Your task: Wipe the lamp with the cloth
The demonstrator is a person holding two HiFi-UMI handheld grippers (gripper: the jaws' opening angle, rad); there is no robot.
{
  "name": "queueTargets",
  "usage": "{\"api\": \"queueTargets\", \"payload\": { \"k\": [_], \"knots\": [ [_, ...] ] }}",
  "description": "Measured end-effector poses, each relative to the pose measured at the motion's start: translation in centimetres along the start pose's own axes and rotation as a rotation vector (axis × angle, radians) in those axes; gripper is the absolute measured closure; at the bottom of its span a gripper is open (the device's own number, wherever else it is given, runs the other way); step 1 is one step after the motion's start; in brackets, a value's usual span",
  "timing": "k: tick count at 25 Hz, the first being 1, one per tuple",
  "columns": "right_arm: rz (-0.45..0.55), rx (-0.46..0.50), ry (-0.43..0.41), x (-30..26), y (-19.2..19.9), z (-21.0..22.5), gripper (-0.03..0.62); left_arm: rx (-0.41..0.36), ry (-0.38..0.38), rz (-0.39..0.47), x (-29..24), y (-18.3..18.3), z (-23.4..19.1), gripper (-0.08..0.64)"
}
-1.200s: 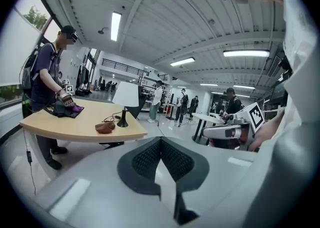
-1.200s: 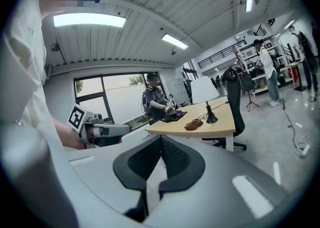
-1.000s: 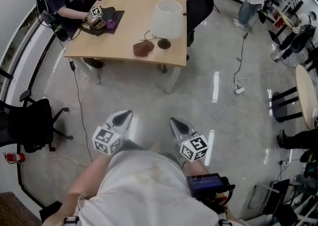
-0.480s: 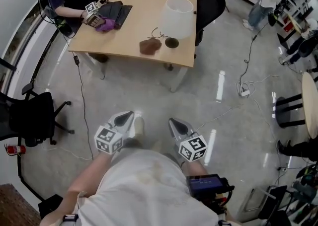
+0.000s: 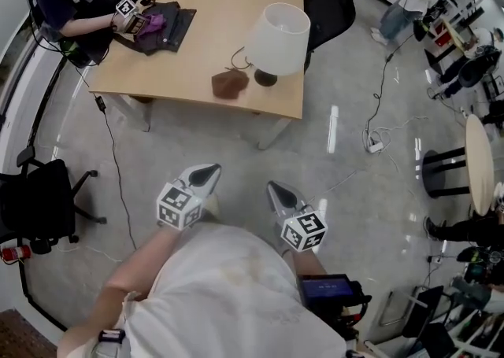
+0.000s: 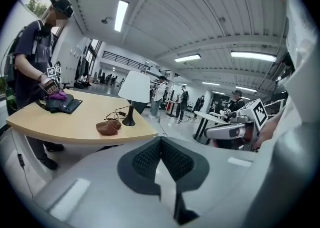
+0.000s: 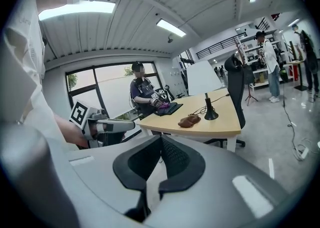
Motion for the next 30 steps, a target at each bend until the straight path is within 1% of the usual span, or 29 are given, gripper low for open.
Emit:
{"api": "queueTargets", "payload": {
  "k": [6,10,12,17,21,25,30],
  "knots": [
    [-0.015,0.012,0.027,-5.1,-2.4,0.0,0.578,0.004,0.046,-0.005,-1.6,-1.5,-4.7,0.558],
    [-0.047,0.018,0.049,-7.9,-3.1,-0.4,0.578,0.000,0.072,-0.014,-1.8,-2.1,-7.0,0.558],
    [-0.065,0.031,0.056,-9.3,-3.6,-0.6,0.578,0.001,0.073,-0.016,-1.7,-2.3,-8.1,0.558],
    [-0.118,0.068,0.025,-12.5,-3.8,-0.8,0.578,0.027,0.042,-0.010,-1.3,-2.4,-10.5,0.558],
    [-0.156,0.092,0.002,-15.1,-4.0,0.2,0.578,0.046,0.026,-0.024,-1.6,-1.8,-11.7,0.558],
    [-0.193,0.123,-0.040,-18.2,-4.1,1.8,0.578,0.023,0.015,-0.036,-2.5,-2.2,-12.5,0.558],
    [-0.244,0.198,-0.098,-21.9,-4.7,4.5,0.578,0.026,-0.043,-0.055,-5.0,-3.9,-14.3,0.558]
  ]
}}
Point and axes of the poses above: the fingertips, and each gripper's own axes: x backward along the fingers, z to its right, y out of its underside, the point moved 3 cm from there along x, backward along the fingers, and after that the axes turned 2 degrees about -z, right-handed, at the moved point
